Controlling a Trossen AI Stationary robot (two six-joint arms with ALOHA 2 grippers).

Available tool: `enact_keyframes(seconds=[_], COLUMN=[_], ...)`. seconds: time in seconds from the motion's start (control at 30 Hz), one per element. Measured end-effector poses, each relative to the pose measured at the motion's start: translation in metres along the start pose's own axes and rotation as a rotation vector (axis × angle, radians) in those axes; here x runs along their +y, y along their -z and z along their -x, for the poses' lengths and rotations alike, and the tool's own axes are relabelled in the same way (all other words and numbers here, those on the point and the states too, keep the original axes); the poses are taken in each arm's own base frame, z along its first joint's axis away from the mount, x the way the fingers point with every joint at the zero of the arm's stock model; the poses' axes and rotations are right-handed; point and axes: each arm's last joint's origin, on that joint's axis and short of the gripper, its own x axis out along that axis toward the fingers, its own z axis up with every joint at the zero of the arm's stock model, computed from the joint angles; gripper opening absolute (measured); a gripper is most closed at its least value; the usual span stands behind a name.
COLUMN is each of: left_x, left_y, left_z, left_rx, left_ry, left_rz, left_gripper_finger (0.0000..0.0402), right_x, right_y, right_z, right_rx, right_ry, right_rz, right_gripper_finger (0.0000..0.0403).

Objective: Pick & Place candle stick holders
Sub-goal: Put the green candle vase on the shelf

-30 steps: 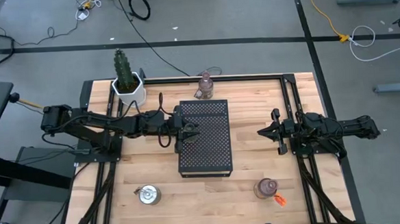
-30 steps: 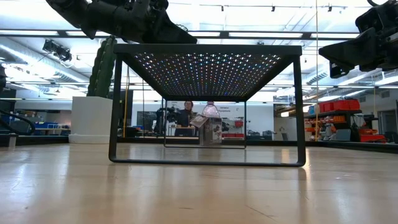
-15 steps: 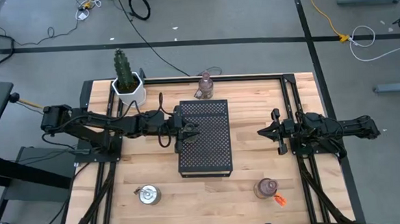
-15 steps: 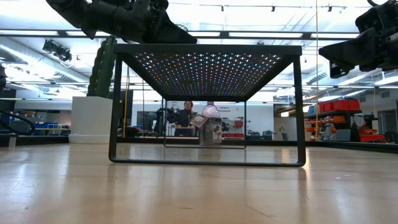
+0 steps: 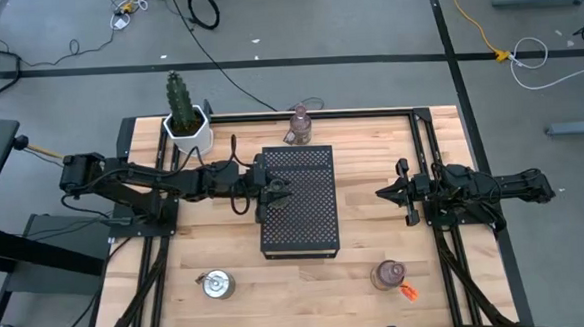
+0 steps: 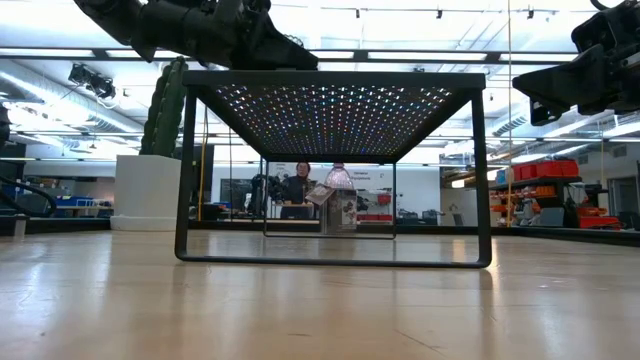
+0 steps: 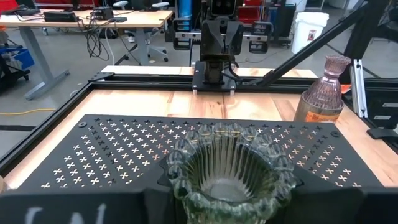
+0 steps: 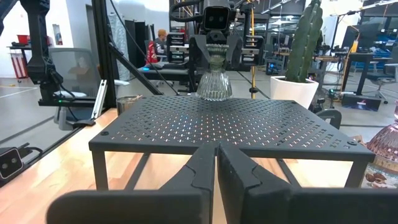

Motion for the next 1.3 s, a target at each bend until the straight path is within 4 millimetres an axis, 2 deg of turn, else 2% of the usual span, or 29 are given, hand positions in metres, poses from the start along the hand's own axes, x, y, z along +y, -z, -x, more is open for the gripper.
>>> enact_keyframes(seconds=[0.5, 0.73, 1.3], left_x=[0.0001, 0.0, 0.0], left_y=[0.0059, 0.0059, 0.0059], left_z=[0.0001, 0.0001, 0.0002], left_rx=[0.06, 0.06, 0.06], left_ry=[-0.001, 0.0, 0.0], left_rz=[-0.003, -0.003, -0.004], left_gripper_finger=[0.0129, 0.0153, 0.0159], right_x=[0.0, 0.0, 0.0], right_y=[0.0, 0.0, 0.0], right_z=[0.0, 0.0, 0.0], right_rx=[0.0, 0.0, 0.0], right_ry=[0.0, 0.0, 0.0], right_rz=[0.0, 0.0, 0.0], right_gripper_finger=[0.0023, 0.0023, 0.0023])
